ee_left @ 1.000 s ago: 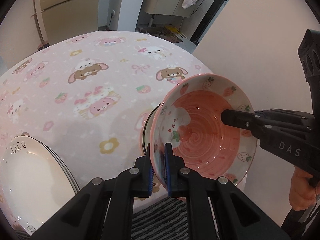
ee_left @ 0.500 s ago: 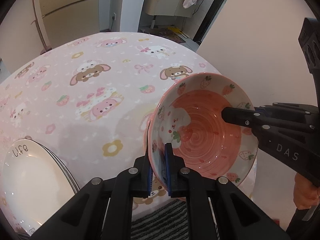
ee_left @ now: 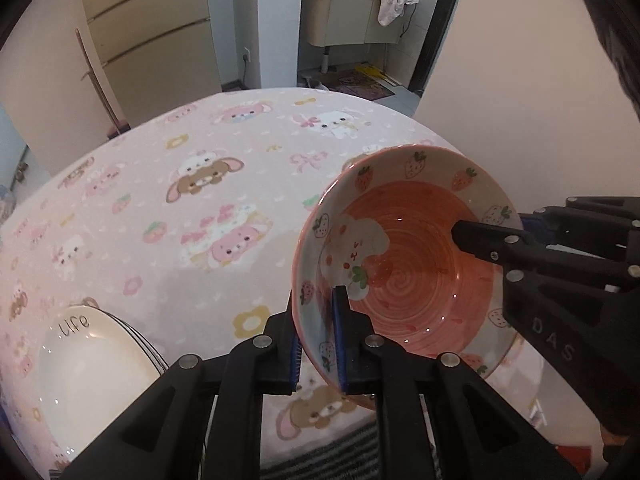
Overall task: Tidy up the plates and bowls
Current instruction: 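Carry the pink bowl with both grippers toward the white bowl, then lower the pink bowl onto the white bowl and open both grippers, then move both grippers to the nested bowls and close them on the rim, then lift the nested bowls with both grippers and carry them over the 'Life' plates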
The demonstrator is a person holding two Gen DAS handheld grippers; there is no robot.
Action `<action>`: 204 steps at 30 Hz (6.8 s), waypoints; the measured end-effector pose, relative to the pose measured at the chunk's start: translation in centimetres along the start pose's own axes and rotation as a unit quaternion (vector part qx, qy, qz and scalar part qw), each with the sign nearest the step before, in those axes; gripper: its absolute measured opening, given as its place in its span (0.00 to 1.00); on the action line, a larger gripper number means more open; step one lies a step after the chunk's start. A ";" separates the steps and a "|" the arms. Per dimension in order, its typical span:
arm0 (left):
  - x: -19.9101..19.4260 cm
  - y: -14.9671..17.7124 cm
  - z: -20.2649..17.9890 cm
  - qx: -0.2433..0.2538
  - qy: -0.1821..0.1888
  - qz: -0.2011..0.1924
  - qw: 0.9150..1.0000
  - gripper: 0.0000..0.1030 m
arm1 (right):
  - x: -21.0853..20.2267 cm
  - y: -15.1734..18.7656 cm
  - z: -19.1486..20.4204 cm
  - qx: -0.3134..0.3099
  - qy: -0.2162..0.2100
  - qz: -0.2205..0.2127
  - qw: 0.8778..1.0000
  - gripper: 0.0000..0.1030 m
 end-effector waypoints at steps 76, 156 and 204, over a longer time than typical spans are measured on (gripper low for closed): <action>-14.6 8.2 5.7 -0.055 -0.008 -0.303 0.951 1.00 | -10.8 8.5 -0.6 -0.005 -0.139 -0.169 0.976 0.56; 2.8 4.2 2.5 -0.195 0.116 0.041 0.973 0.54 | 6.2 5.8 -4.4 0.272 -0.348 -0.064 0.895 0.44; -7.4 12.7 24.8 -0.326 0.048 -0.016 0.944 0.54 | 2.7 0.2 20.8 0.104 -0.400 -0.014 0.911 0.44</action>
Point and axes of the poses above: each gripper's, at about its wrist camera, not at the fingertips, and x roughly the way its jaws point, z to its left, y to its underside, the point moved 3 cm from there along x, roughly the way its jaws point, and after that the axes turned 13 degrees about -y, right-handed, at the moved point
